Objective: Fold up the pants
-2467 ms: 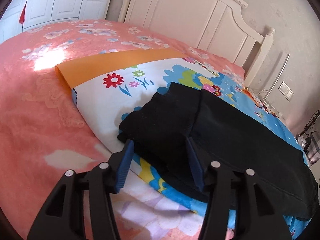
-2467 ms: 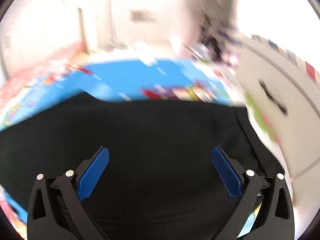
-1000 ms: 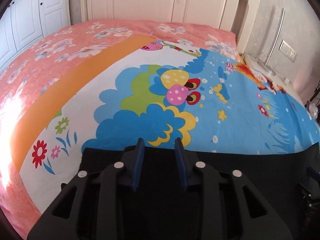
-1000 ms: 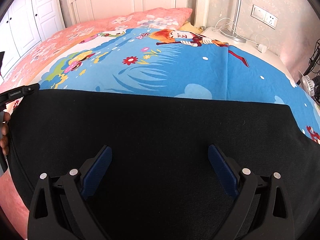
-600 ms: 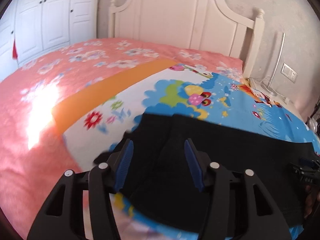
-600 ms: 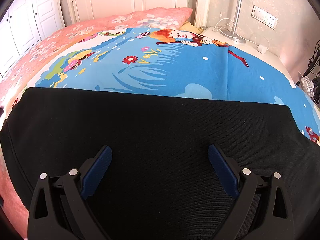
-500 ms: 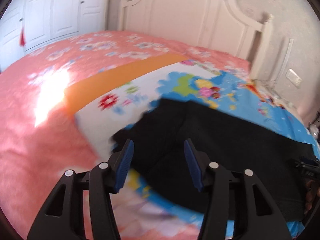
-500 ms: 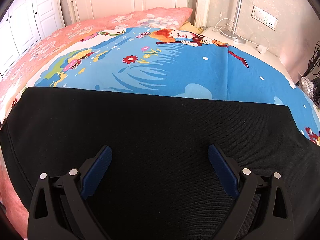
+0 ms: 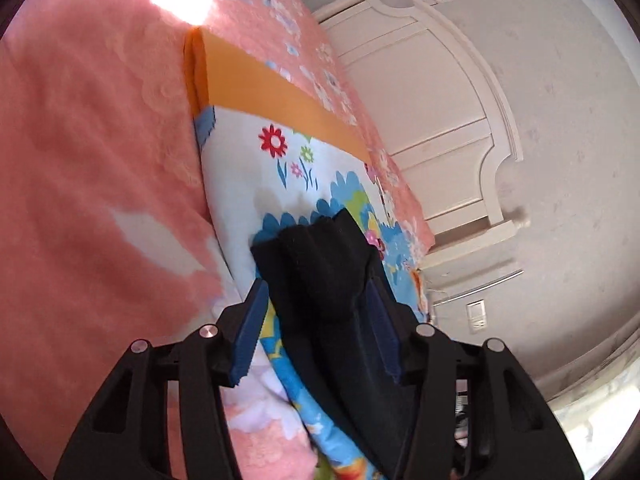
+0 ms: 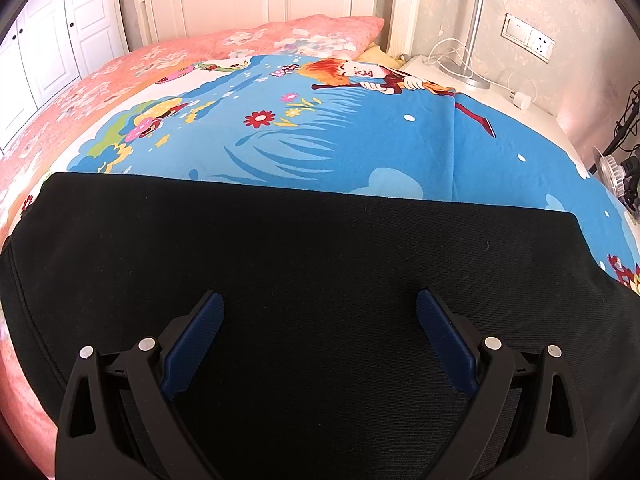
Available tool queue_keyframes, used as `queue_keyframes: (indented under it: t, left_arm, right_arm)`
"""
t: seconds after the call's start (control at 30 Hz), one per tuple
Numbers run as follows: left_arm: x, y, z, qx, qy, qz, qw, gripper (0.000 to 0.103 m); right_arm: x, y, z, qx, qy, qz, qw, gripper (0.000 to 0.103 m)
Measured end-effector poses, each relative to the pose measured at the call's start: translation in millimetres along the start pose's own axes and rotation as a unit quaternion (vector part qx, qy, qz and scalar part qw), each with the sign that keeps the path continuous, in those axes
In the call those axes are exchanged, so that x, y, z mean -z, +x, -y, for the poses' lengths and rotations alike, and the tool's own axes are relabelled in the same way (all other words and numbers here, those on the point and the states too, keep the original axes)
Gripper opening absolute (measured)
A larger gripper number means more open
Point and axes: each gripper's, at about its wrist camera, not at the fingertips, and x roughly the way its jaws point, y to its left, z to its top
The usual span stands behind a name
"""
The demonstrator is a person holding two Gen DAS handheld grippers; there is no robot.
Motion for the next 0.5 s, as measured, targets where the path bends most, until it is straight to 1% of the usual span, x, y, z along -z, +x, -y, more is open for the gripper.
queue_keyframes:
  t: [0.03, 0.07, 0.17, 0.2, 0.27, 0.33, 0.4, 0.5]
  left_arm:
    - [-0.1, 6.7, -4.7, 0.012, -0.026, -0.01, 0.9995, 0.048]
    - [0.5, 11.6, -6.8, 0.026, -0.04, -0.018, 0.9987, 0.048]
    - [4.3, 25.9, -6.0, -0.002, -0.052, -0.039, 0.9979, 0.048]
    - [5.6, 30.3, -7.1, 0.001, -0.061, -0.048, 0.997, 0.048]
    - [6.2, 41.7, -7.5, -0.007, -0.064, -0.066, 0.9957, 0.048]
    - [6.3, 46.1, -7.6, -0.001, -0.069, -0.071, 0.9951, 0.048]
    - [2.3, 49.8, -7.9, -0.011, -0.073, -0.067, 0.995, 0.048]
    - [-4.7, 52.4, -8.9, -0.011, -0.074, -0.064, 0.9951, 0.047]
  right_arm:
    - [-0.1, 0.1, 0.1, -0.001, 0.001, 0.0, 1.0, 0.093]
    - [-0.1, 0.1, -0.1, -0.001, 0.001, 0.0, 1.0, 0.093]
    - [-0.1, 0.1, -0.2, 0.0, 0.0, 0.0, 1.0, 0.093]
    - [0.1, -0.1, -0.1, 0.0, 0.001, 0.0, 1.0, 0.093]
    - [-0.2, 0.0, -0.3, 0.0, 0.001, 0.0, 1.0, 0.094]
    - [-0.1, -0.1, -0.8, 0.001, 0.0, 0.0, 1.0, 0.094]
    - [-0.5, -0.1, -0.6, 0.0, 0.001, 0.0, 1.0, 0.094]
    - [-0.6, 0.0, -0.9, 0.0, 0.001, 0.0, 1.0, 0.094]
